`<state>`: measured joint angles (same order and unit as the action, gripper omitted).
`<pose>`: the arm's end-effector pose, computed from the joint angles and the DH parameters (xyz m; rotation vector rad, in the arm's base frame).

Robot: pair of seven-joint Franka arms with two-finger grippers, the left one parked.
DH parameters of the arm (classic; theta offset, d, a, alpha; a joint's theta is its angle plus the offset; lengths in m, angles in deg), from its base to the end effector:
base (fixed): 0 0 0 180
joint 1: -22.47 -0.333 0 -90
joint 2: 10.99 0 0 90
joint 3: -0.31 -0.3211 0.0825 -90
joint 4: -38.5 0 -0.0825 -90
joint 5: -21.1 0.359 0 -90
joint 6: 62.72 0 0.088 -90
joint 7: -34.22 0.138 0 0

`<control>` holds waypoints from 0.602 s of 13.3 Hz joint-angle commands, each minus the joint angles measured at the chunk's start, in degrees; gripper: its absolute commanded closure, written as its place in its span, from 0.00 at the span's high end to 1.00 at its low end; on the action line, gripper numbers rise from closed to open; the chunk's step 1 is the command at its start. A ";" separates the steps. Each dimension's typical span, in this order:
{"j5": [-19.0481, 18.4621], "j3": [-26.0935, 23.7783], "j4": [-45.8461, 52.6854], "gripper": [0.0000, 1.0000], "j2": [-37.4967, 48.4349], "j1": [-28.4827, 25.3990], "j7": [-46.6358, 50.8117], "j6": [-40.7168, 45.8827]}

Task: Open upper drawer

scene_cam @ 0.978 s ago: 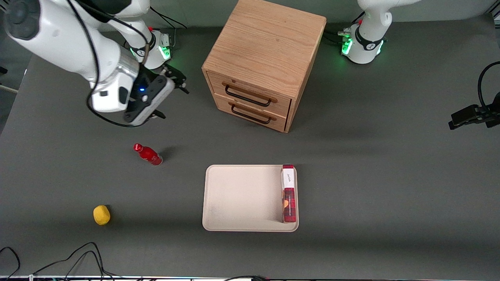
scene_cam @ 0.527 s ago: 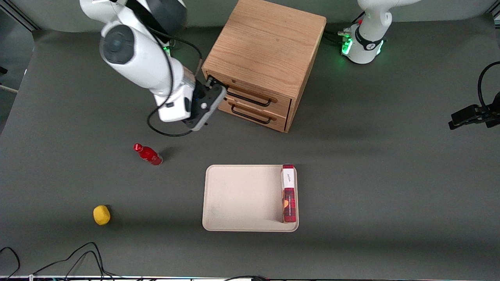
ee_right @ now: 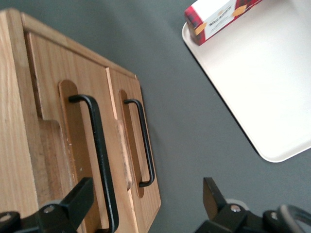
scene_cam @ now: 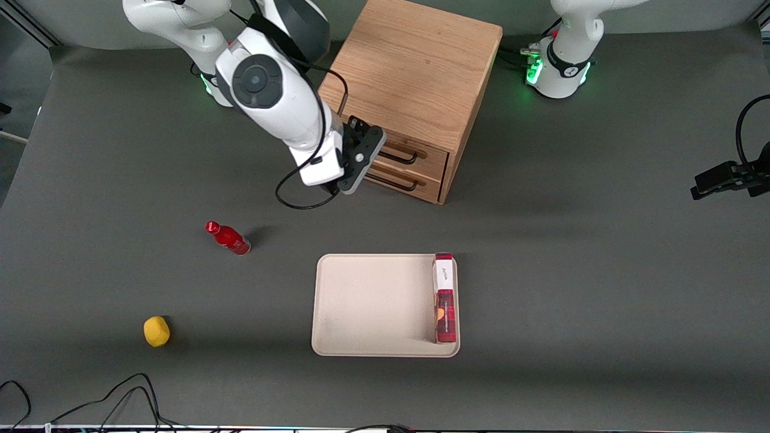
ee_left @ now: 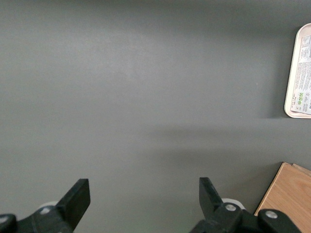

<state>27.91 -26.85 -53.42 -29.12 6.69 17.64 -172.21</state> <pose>0.4709 0.4143 0.4500 -2.5492 -1.3568 0.0518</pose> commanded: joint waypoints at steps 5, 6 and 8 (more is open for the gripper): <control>-2.25 -1.40 -4.49 1.00 0.55 -1.09 -5.31 -4.33; -2.25 -1.40 -4.49 1.00 0.38 -1.36 -5.30 -4.33; -2.25 -1.40 -4.41 1.00 -0.59 -1.36 -5.22 -4.59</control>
<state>26.40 -28.49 -57.48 -29.16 5.91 13.42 -175.39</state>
